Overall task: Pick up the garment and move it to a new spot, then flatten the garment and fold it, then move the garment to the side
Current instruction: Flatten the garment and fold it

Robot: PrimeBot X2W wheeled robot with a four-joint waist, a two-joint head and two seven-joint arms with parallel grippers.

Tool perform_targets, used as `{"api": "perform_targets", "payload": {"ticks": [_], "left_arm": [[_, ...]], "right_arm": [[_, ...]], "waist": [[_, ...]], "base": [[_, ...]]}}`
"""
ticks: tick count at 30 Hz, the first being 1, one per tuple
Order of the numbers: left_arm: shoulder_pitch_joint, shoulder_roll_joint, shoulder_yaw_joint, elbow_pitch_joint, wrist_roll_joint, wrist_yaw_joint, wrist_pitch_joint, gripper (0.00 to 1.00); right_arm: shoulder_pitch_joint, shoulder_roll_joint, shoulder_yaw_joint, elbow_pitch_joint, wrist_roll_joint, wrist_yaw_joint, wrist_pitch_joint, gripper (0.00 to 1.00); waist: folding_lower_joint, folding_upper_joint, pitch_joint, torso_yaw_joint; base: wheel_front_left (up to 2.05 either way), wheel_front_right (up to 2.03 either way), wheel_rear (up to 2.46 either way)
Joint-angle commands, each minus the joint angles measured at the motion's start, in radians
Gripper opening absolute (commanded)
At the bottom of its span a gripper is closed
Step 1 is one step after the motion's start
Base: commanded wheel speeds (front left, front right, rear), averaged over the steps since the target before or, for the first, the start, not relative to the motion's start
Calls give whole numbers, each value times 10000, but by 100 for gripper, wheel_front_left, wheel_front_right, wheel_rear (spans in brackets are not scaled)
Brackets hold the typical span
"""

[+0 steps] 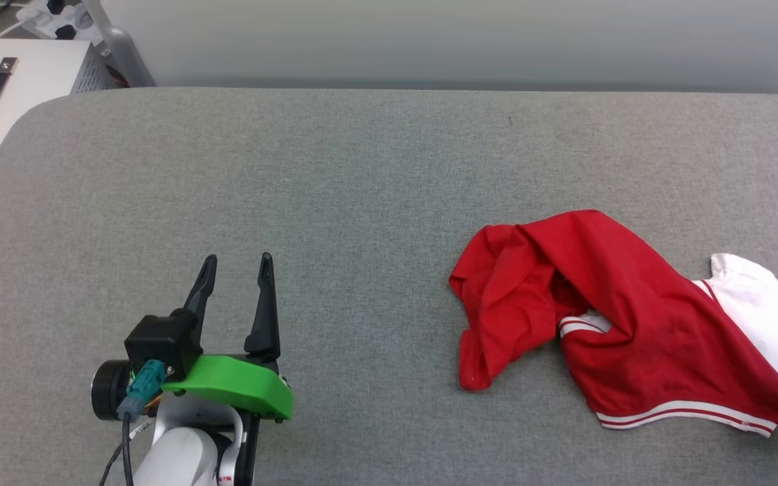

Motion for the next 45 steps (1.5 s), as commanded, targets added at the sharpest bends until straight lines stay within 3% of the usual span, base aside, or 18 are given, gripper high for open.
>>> {"api": "perform_targets", "payload": {"ticks": [1, 9, 16, 25, 31, 40, 45], "left_arm": [[135, 80, 24, 14, -75, 71, 53, 100], [389, 194, 98, -2, -196, 171, 164, 100], [595, 274, 114, 16, -283, 255, 294, 100], [536, 378, -231, 60, -218, 178, 766, 100], [-389, 120, -1667, 177, 221, -464, 2112, 100], [-2546, -632, -3992, 1009, 791, -2170, 4349, 100], [-3460, -609, -4761, 1843, 1014, -2870, 5360, 100]], "right_arm": [[20, 221, -44, -269, -326, -7, -472, 100], [361, 1341, 420, -1945, -1530, -7, -1788, 100], [1143, 2140, 1227, -3643, -2007, -7, -1803, 100], [1838, 2468, 1969, -4942, -2310, -7, -1603, 100], [1924, 2511, 2132, -5325, -2379, -7, -1474, 100], [1650, 2458, 2228, -5557, -2334, -7, -1524, 100], [1484, 2413, 2284, -5513, -2243, -7, -1643, 100]], "waist": [[0, 0, -185, 80], [0, 0, -492, 110], [0, 0, -770, -5], [0, 0, -955, -249], [0, 0, -713, -621], [0, 0, 150, -1609], [0, 0, 646, -2035]], "base": [[0, 0, 0], [0, 0, 0], [0, 0, 0], [0, 0, 0], [0, 0, 0], [0, 0, 0], [0, 0, 0]]}}
